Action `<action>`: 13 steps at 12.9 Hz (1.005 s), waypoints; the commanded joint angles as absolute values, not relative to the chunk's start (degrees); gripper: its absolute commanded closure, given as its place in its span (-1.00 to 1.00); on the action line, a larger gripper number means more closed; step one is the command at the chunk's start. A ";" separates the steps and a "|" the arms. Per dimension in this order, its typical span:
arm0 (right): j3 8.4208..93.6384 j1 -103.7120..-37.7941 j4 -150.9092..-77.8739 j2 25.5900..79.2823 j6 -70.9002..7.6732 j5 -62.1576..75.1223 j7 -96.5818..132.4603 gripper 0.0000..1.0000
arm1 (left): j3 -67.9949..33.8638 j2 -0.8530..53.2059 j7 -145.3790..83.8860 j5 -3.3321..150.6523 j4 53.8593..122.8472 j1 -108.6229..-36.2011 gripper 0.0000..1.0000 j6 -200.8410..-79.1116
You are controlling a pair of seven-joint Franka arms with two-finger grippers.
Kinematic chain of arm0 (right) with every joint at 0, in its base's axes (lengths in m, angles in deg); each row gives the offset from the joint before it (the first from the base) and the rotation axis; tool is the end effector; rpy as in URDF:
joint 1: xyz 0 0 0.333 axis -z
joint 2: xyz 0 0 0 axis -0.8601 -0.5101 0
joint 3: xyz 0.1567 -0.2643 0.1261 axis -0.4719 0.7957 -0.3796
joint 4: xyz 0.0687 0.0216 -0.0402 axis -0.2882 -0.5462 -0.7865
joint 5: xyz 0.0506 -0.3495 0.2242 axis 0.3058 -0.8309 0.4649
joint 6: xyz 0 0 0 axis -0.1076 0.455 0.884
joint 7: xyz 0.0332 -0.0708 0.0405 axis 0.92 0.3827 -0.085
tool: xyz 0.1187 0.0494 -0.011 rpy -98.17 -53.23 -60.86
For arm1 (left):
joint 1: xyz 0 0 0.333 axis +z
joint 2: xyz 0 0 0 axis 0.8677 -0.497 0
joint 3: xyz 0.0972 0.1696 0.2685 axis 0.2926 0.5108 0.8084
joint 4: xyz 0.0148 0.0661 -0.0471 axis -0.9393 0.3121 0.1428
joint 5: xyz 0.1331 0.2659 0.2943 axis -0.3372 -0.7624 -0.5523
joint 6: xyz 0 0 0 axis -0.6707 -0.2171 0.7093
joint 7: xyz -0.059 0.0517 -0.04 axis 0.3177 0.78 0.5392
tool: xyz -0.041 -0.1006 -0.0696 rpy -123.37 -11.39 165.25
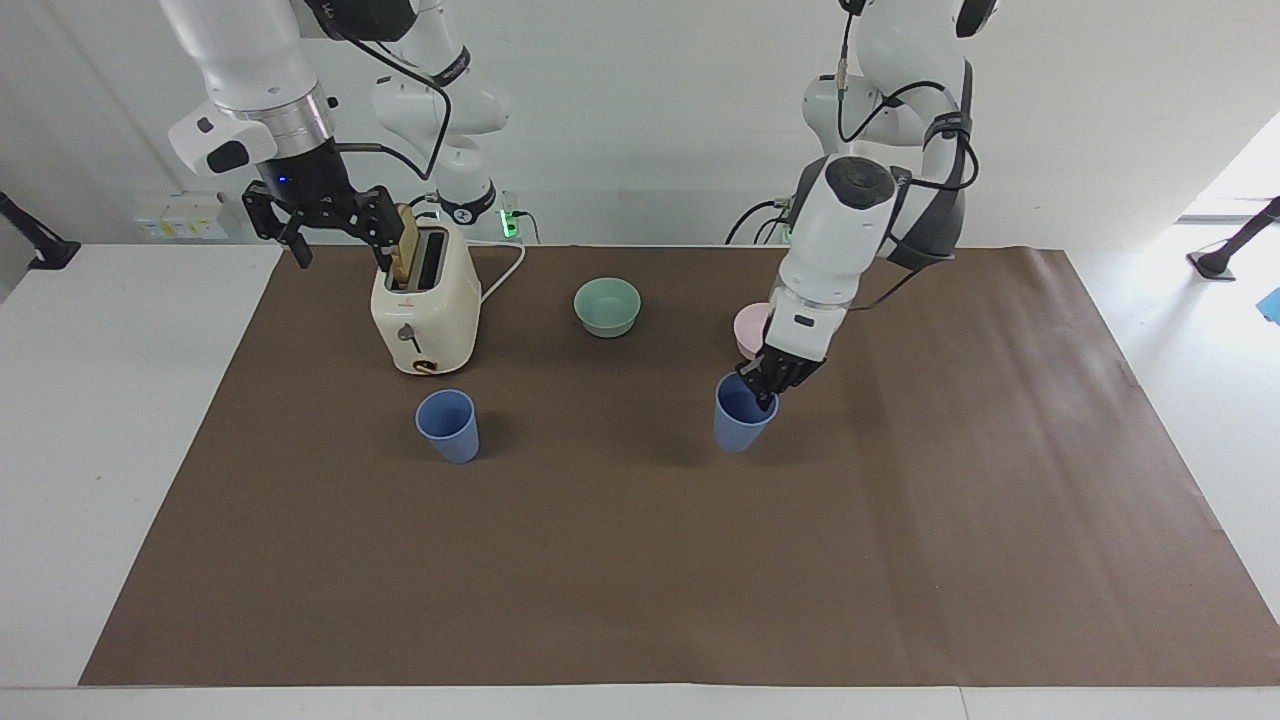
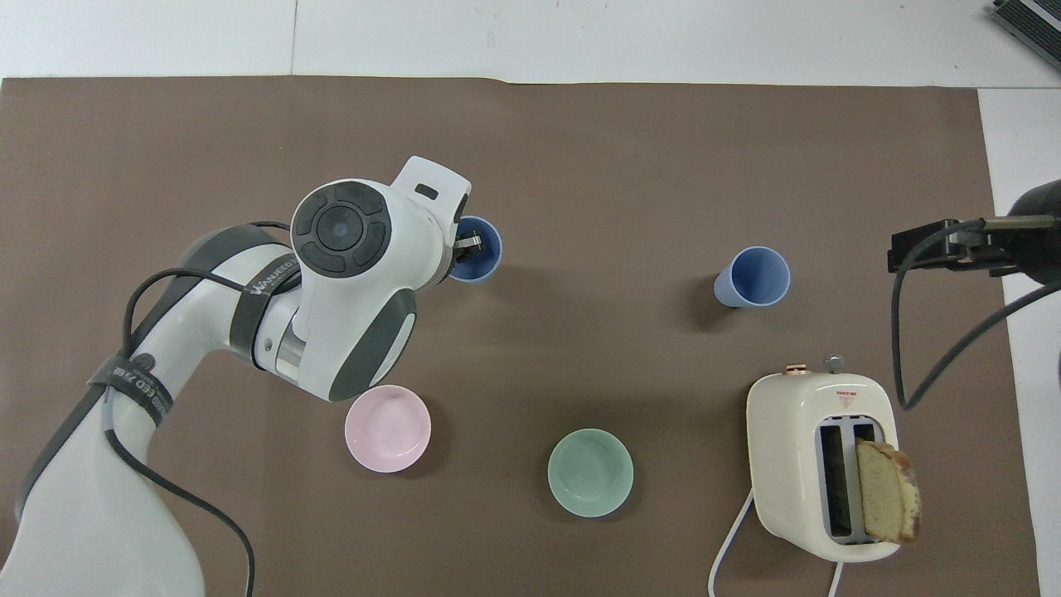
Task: Stack blue cups with both arms
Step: 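Carry the blue cup with the left gripper toward the table center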
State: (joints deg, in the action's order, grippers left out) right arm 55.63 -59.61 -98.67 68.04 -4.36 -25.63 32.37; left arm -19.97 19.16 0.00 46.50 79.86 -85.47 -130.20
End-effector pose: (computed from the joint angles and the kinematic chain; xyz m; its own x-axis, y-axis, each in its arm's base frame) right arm 0.5796 0.0258 0.6415 0.9970 -0.0604 0.0476 -0.0615 -0.9979 0.0218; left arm 0.5918 -0.3509 0.4009 0.9580 0.2545 0.1321 0.2365 -0.9618 0.1380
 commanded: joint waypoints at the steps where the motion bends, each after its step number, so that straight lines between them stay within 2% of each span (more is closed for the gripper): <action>1: 55.42 -58.71 -100.11 69.36 -4.02 -24.81 31.12 -1.00 | -18.87 18.22 1.27 44.57 79.88 -87.00 1.00 -132.64; 6: 55.51 -58.71 -100.11 69.45 -4.02 -24.81 31.21 -1.00 | -18.78 13.74 2.24 44.39 80.05 -88.93 1.00 -136.14; 8: 55.51 -58.71 -100.11 69.45 -3.93 -24.81 31.12 -1.00 | -18.87 13.74 2.24 44.39 79.97 -88.94 0.98 -136.15; 9: 55.51 -58.71 -100.11 69.45 -3.84 -24.81 31.12 -1.00 | -18.87 13.65 2.15 44.39 79.97 -88.85 0.54 -136.15; 10: 55.51 -58.71 -100.20 69.45 -3.84 -24.81 31.12 -1.00 | -18.87 13.65 2.06 44.39 79.97 -88.67 -0.42 -136.15; 11: 55.51 -58.71 -100.29 69.53 -3.67 -24.81 31.12 -1.00 | -18.78 13.65 1.98 44.39 79.70 -88.50 -0.99 -135.98; 13: 55.51 -58.71 -100.90 69.88 -3.66 -24.81 31.04 -1.00 | -18.52 14.52 1.45 44.39 79.26 -87.79 -1.00 -133.88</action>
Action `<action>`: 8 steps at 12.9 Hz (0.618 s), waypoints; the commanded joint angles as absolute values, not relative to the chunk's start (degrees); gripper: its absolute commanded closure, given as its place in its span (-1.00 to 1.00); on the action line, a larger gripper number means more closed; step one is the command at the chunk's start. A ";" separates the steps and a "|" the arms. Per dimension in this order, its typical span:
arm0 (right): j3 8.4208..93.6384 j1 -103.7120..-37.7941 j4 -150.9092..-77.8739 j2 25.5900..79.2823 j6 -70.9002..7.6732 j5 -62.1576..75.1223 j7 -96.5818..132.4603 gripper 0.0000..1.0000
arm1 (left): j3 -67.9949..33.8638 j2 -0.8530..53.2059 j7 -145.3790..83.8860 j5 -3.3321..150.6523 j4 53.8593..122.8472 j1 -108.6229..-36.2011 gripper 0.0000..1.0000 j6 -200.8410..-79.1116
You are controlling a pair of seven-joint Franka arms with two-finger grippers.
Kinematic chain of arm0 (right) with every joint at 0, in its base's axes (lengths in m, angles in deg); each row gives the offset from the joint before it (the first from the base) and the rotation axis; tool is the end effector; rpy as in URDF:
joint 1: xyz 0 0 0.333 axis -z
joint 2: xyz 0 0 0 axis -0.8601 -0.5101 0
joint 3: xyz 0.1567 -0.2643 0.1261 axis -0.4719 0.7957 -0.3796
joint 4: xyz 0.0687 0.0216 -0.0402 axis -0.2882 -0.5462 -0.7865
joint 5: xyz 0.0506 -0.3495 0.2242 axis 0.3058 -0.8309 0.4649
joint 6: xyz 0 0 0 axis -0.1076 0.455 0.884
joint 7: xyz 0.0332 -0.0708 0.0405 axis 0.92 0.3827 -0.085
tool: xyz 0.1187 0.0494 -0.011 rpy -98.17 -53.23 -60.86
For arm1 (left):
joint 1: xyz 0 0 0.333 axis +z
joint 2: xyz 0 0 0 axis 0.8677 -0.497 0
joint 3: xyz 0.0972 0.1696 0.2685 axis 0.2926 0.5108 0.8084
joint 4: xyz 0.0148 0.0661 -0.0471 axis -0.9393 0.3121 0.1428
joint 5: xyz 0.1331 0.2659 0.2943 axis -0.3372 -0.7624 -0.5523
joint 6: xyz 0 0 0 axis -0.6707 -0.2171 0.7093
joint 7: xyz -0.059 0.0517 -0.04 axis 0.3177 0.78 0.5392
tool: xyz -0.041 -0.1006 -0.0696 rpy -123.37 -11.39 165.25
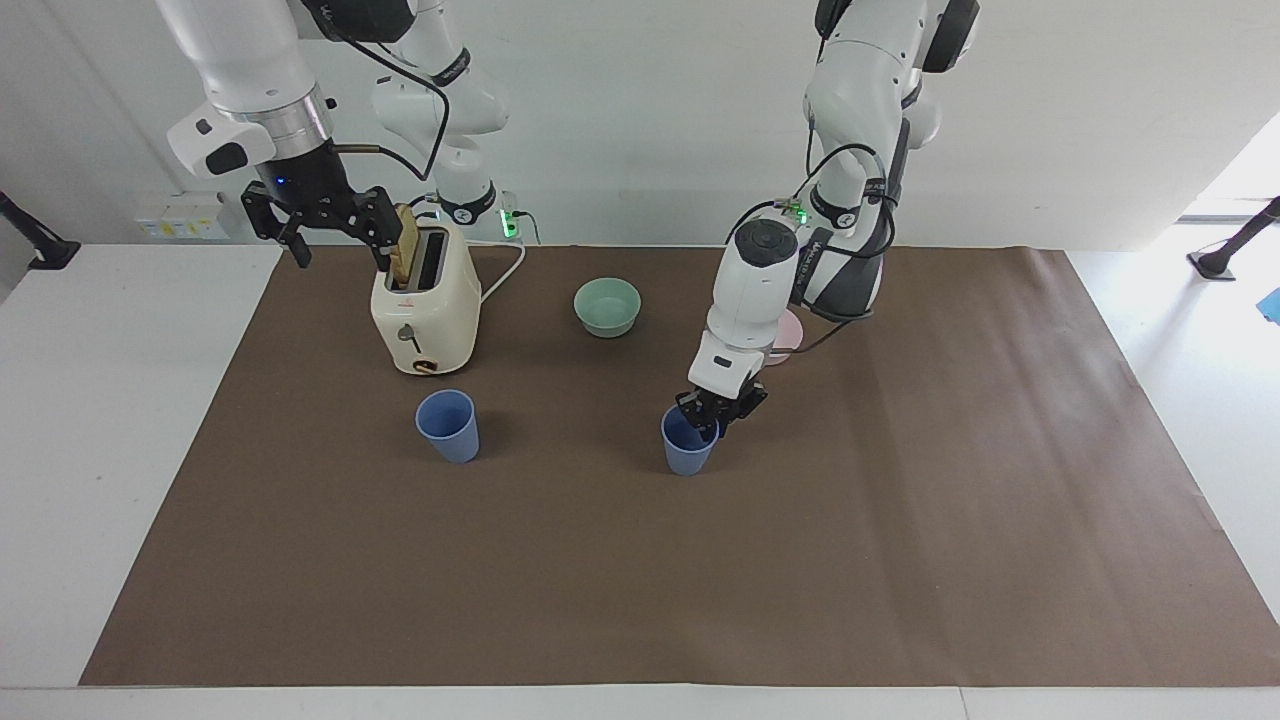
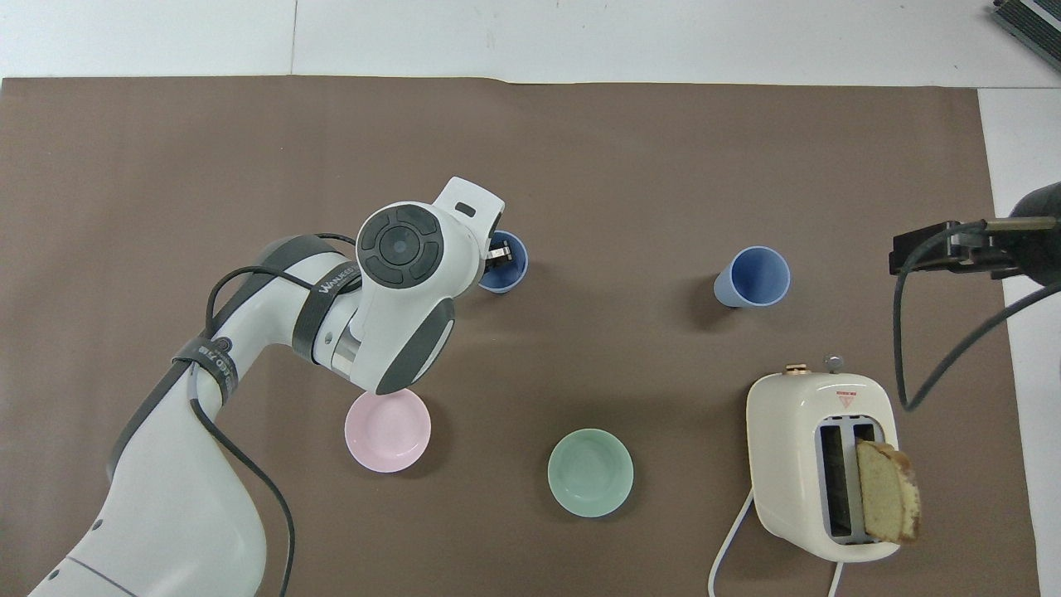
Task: Stack blue cups with both arms
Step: 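Carry the blue cup with the left gripper toward the table center, then release the cup and withdraw the left gripper while the right gripper reaches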
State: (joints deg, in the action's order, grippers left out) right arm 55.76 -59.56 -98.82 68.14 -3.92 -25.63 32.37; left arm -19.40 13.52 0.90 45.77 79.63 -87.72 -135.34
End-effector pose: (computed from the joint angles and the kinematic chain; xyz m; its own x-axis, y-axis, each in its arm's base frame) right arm 0.5781 0.0239 0.6405 0.9972 -0.0637 0.0391 -0.0646 -0.9976 0.0228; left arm 0.5938 -0.3759 0.3444 0.9636 0.2341 0.1294 0.2168 -0.9669 0.1345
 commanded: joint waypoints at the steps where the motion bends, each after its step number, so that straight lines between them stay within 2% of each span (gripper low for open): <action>1: 55.59 -58.63 -101.95 70.41 -4.27 -24.81 31.04 -1.00 | -18.43 16.01 1.36 44.39 79.18 -86.66 -1.00 -132.04; 4: 55.59 -58.36 -105.73 70.42 -10.31 -24.81 31.12 -1.00 | -18.17 19.61 -3.02 44.39 78.91 -84.81 -1.00 -127.81; 8: 55.59 -58.89 -108.80 66.99 -17.17 -24.81 31.30 -1.00 | -18.26 25.94 -16.63 44.74 79.26 -78.06 -1.00 -120.09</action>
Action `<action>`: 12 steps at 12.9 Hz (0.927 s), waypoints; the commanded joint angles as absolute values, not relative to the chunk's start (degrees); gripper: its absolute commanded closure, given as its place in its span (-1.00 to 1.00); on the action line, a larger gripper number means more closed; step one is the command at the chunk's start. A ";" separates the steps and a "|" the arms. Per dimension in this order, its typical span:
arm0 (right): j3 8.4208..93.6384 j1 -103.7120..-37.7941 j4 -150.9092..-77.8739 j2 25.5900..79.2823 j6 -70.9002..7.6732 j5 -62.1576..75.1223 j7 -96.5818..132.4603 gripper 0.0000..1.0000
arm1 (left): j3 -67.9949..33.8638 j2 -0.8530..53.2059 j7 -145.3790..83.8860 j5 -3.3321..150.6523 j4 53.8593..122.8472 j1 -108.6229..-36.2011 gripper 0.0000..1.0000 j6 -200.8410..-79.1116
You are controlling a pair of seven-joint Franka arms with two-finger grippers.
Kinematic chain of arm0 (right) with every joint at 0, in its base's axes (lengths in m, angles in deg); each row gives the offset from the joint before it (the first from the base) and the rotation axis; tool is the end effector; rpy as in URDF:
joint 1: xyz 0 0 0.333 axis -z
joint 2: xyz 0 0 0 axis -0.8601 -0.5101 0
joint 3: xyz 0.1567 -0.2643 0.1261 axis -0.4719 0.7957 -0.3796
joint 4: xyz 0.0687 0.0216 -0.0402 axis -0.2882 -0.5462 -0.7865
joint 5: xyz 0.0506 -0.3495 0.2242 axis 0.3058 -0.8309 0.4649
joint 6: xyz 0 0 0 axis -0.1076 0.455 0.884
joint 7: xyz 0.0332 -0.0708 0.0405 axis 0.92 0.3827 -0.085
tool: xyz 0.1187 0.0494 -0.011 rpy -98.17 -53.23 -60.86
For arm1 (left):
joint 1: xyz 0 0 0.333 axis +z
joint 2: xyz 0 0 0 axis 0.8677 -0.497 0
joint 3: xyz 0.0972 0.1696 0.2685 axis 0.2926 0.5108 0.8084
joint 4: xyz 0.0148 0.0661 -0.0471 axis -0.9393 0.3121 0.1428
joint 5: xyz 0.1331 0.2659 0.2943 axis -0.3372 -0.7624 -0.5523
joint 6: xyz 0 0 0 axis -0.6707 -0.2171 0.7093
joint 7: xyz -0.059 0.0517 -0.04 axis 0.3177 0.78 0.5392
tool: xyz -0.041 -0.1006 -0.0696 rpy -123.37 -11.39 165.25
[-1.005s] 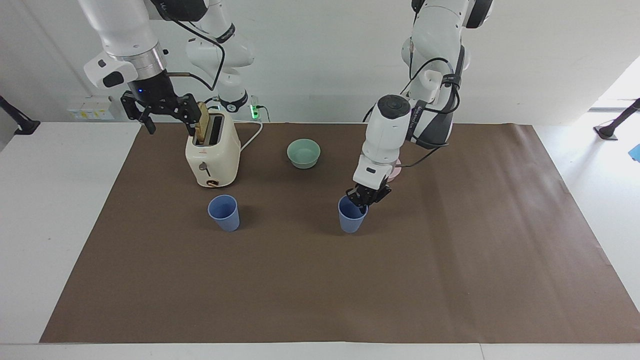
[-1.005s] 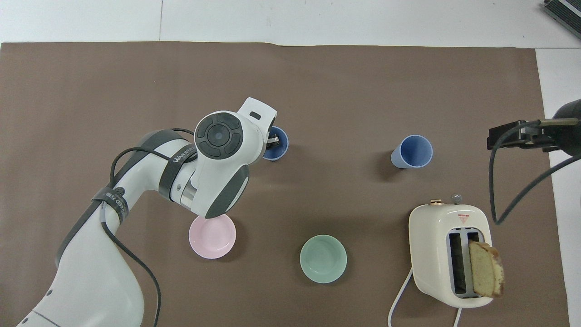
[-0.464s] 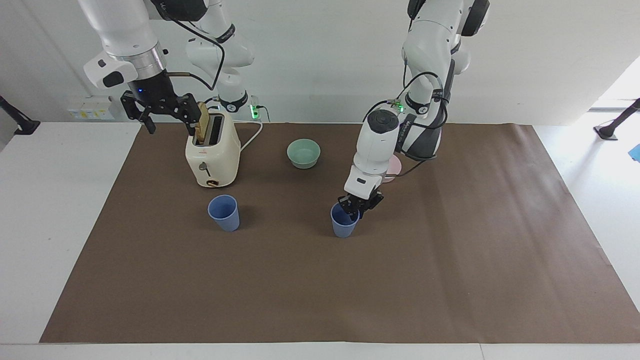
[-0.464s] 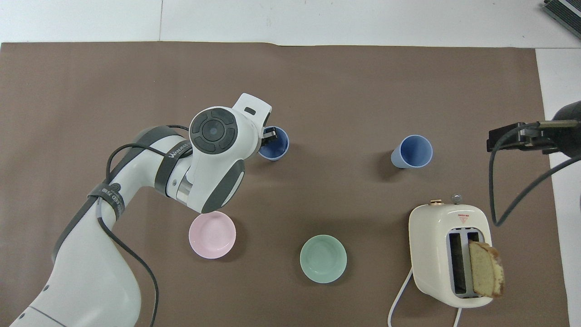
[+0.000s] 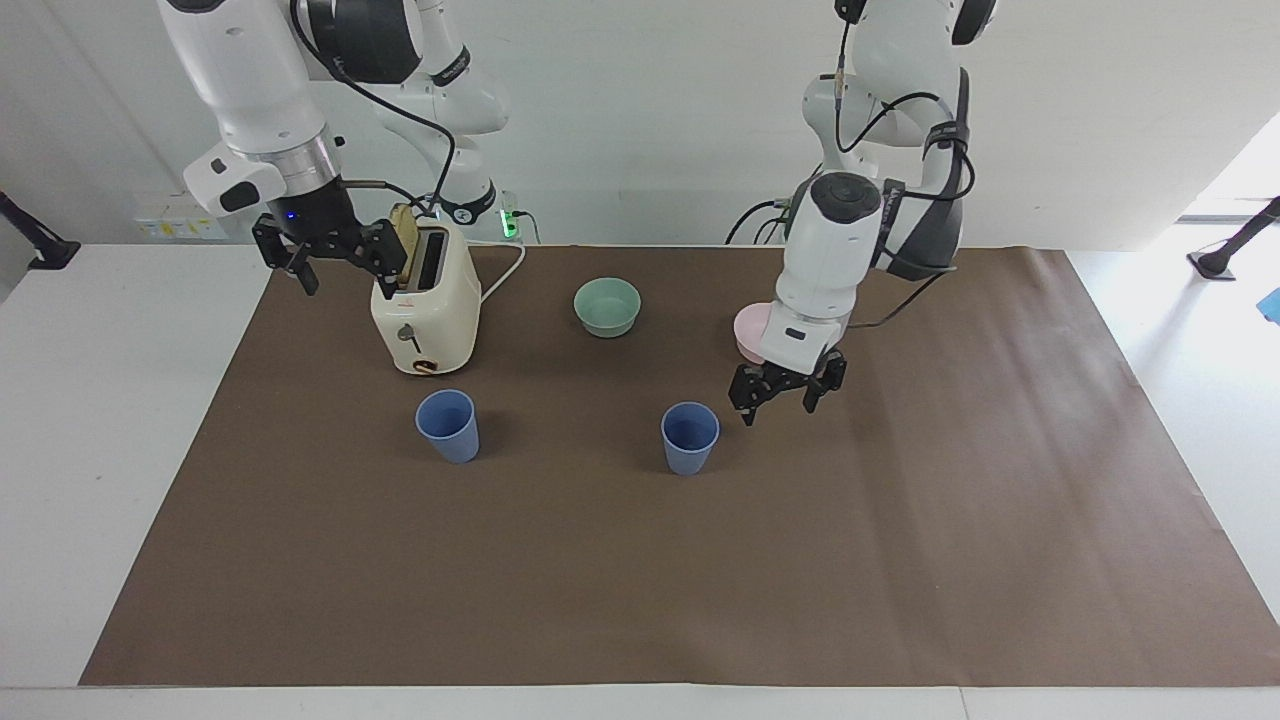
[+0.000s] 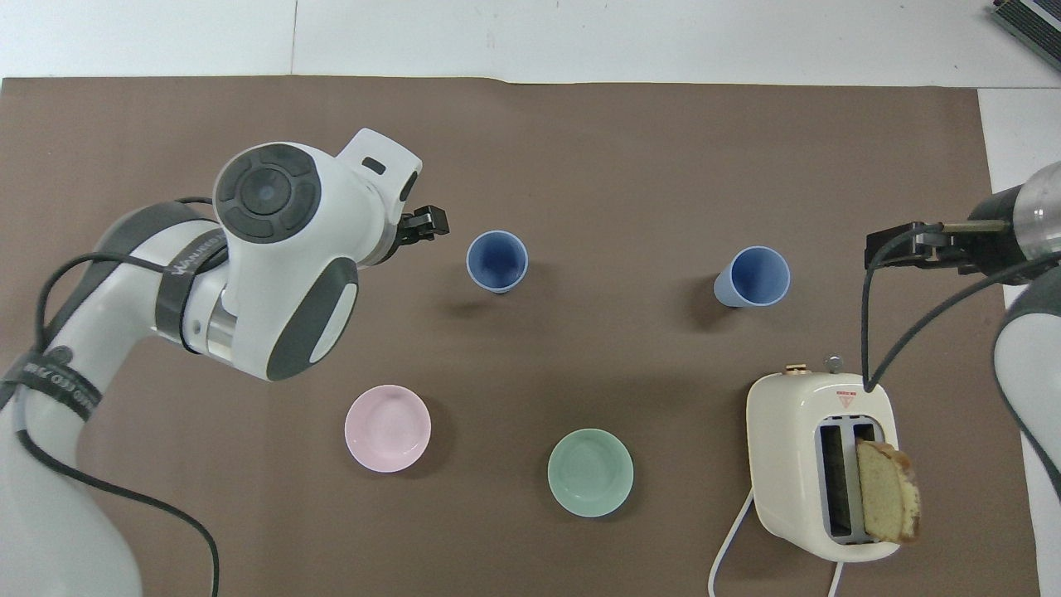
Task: Stack blue cups with both arms
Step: 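Release the cup and withdraw the left gripper while the right gripper reaches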
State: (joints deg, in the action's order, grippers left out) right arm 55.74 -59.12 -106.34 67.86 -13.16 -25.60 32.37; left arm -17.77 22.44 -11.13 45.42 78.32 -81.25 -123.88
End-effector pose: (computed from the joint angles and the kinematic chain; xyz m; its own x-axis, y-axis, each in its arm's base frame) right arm 0.5928 0.0206 0.5865 0.9957 -0.0669 0.0639 -0.0683 -0.9975 0.0193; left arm 0.6167 -0.2781 0.4411 0.9751 0.1607 0.1531 0.1520 -0.9861 0.0669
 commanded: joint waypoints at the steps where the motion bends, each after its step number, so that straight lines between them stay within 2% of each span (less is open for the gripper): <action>1: 55.51 -59.06 -109.77 65.94 -19.20 -24.72 31.30 -1.00 | -18.26 27.61 -19.79 45.01 79.52 -76.38 -1.00 -117.98; 6: 55.51 -59.50 -111.70 59.09 -24.56 -24.02 31.21 -1.00 | -18.26 32.36 -35.52 46.41 79.88 -68.47 -1.00 -109.80; 8: 55.42 -59.94 -115.12 58.03 -30.27 -24.02 31.30 -1.00 | -18.26 33.42 -41.77 46.50 79.88 -65.83 -1.00 -106.64; 12: 55.42 -60.21 -118.74 55.65 -35.21 -24.02 31.39 -1.00 | -17.99 36.32 -47.06 46.50 78.92 -62.49 -1.00 -102.07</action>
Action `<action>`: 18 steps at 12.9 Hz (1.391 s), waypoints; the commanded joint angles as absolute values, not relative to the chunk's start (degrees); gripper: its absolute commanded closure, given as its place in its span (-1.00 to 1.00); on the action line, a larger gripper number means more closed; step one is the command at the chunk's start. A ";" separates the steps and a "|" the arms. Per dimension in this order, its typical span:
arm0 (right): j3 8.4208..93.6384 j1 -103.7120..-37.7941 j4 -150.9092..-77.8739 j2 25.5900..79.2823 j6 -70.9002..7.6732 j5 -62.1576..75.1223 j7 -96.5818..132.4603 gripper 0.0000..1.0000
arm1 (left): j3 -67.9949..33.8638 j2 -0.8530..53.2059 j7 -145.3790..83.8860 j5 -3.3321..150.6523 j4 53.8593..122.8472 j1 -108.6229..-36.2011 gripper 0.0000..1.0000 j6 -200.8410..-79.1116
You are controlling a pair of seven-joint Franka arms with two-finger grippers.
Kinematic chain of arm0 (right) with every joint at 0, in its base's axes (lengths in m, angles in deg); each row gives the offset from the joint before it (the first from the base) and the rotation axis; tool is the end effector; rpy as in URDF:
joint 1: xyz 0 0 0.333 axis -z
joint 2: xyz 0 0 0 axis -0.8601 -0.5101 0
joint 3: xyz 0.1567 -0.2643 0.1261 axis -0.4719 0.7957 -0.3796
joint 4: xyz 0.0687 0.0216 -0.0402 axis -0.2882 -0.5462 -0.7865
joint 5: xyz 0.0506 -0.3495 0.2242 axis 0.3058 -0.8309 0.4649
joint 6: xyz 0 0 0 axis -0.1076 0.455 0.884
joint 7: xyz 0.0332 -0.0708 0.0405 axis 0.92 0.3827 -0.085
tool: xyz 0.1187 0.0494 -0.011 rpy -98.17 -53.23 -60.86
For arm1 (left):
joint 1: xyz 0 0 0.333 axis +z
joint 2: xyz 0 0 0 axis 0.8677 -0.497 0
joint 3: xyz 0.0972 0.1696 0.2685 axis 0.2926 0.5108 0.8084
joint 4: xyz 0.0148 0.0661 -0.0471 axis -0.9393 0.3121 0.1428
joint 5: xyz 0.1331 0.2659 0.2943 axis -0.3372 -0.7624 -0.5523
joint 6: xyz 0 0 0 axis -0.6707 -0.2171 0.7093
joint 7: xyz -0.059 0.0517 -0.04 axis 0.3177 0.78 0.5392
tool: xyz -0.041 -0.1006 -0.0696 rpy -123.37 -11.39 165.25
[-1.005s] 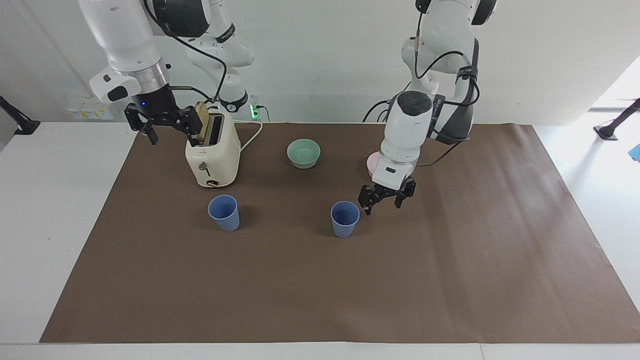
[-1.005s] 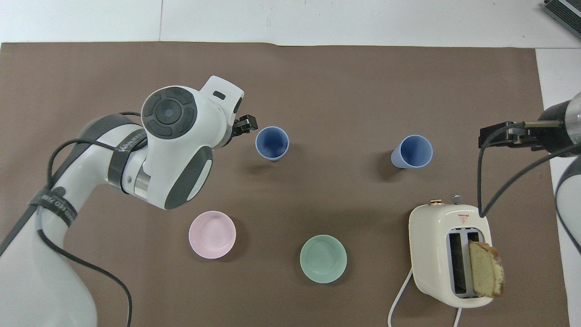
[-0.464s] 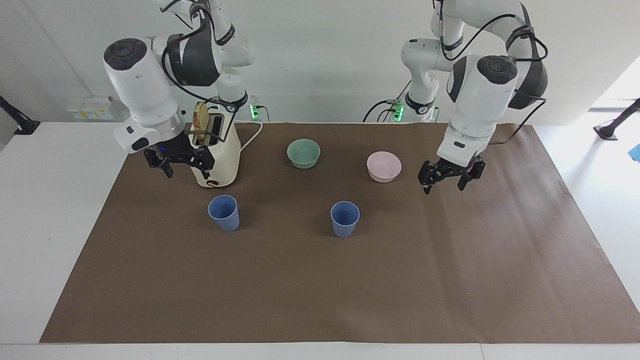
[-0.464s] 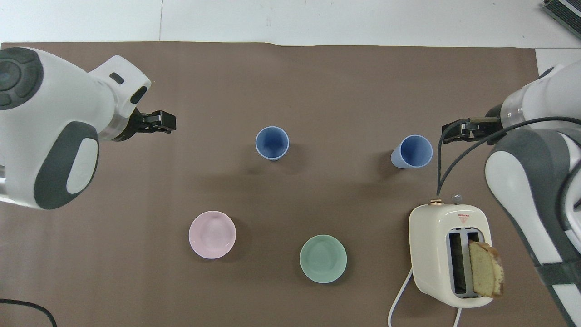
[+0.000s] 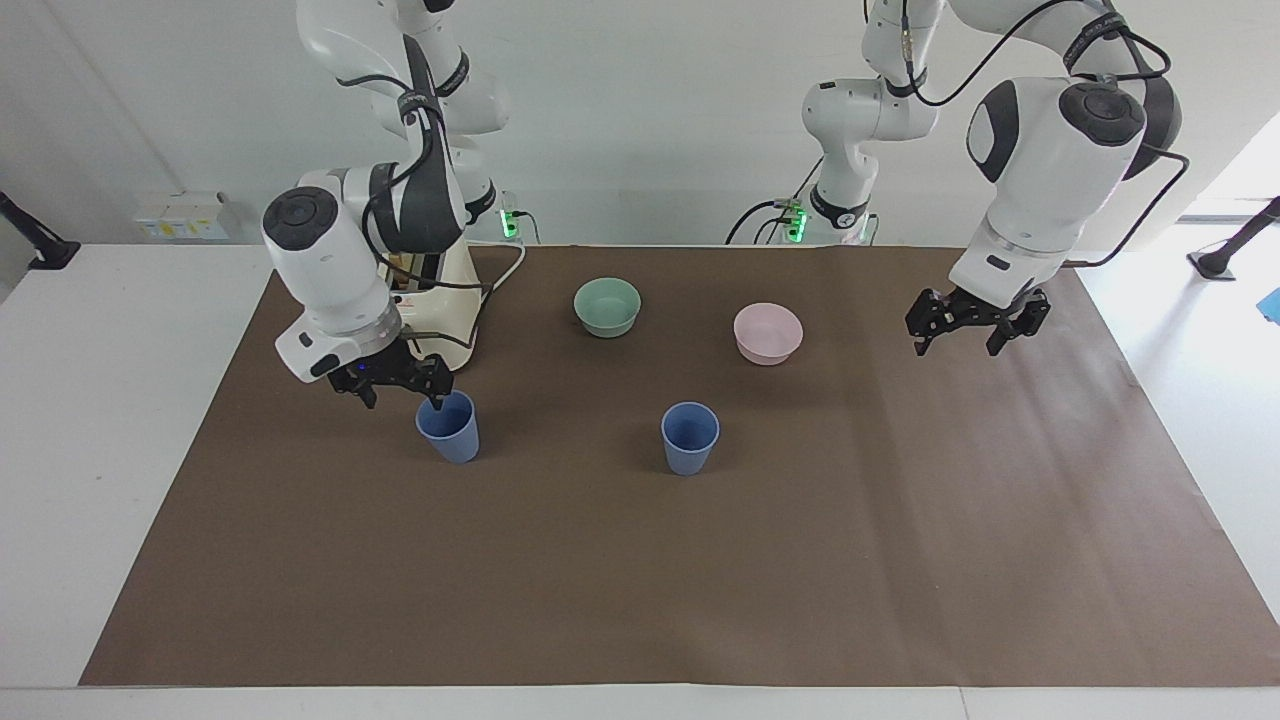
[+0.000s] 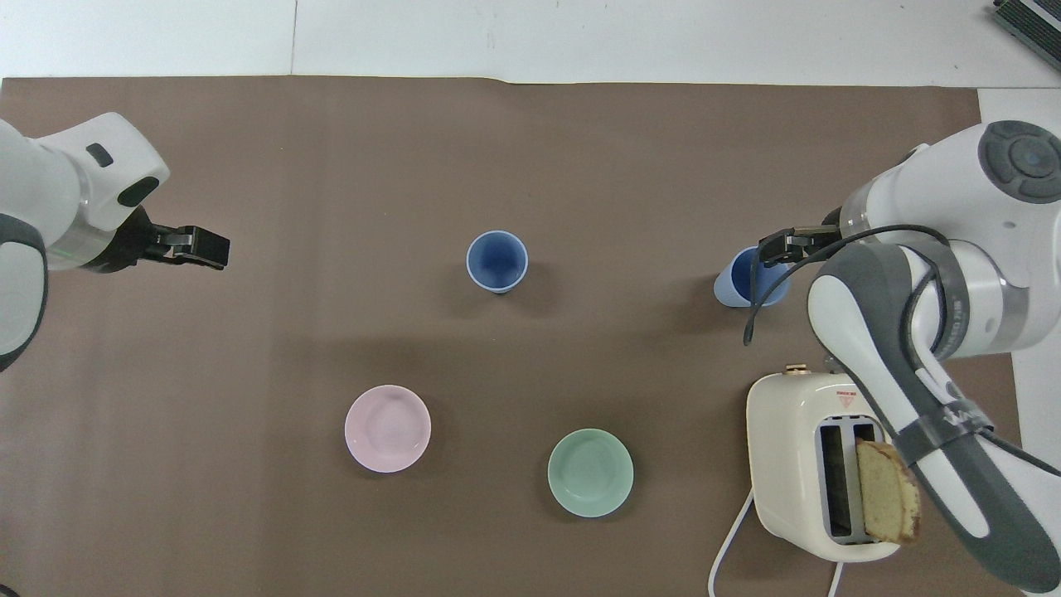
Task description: Stack blue cups with both arms
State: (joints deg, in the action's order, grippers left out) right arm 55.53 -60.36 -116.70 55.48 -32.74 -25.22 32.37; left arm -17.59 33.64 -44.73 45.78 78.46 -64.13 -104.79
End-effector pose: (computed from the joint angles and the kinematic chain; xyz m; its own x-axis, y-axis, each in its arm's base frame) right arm 0.6393 0.0390 0.3920 0.9993 -0.0375 0.0074 -0.0375 -0.9993 0.0066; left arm 0.6015 -0.0737 0.5321 0.9930 -0.1152 0.0251 -0.1141 -0.9926 -0.0421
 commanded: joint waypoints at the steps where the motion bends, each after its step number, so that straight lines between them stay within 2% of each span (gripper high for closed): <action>1: 55.42 -60.21 -118.83 55.39 -35.30 -24.02 31.30 -1.00 | -17.82 36.67 -47.42 46.85 78.21 -62.31 -1.00 -101.36; 7: 55.51 -60.12 -118.83 53.80 -35.39 -24.02 31.39 -1.00 | -17.82 37.64 -47.24 48.34 68.21 -62.39 -1.00 -89.68; 8: 55.51 -60.12 -118.83 53.63 -35.39 -24.02 31.56 -0.92 | -17.73 37.64 -47.24 49.13 66.62 -62.31 -1.00 -87.48; 10: 55.42 -60.21 -118.83 53.54 -35.39 -24.02 31.48 -0.01 | -17.47 37.64 -47.51 49.49 65.11 -62.22 -1.00 -85.97; 11: 55.42 -60.21 -118.83 53.54 -35.39 -24.02 31.47 0.37 | -17.20 38.17 -47.86 49.84 65.55 -62.04 -1.00 -86.05; 12: 55.42 -60.21 -118.83 53.54 -35.39 -24.02 31.65 0.63 | -16.77 39.13 -48.82 50.80 65.90 -61.69 -1.00 -86.58; 15: 55.42 -60.21 -118.83 53.37 -35.39 -24.02 31.30 0.83 | -16.76 39.31 -49.18 51.51 66.52 -61.43 -1.00 -87.20; 18: 55.33 -60.21 -118.83 53.28 -35.39 -24.02 31.56 0.88 | -16.76 39.93 -49.27 51.51 67.39 -61.43 -1.00 -87.29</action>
State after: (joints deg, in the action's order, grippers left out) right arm 55.56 -60.48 -118.31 53.40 -34.33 -25.16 32.37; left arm -16.48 38.79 -48.22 50.62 66.36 -62.21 -87.51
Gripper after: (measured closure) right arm 0.925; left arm 0.000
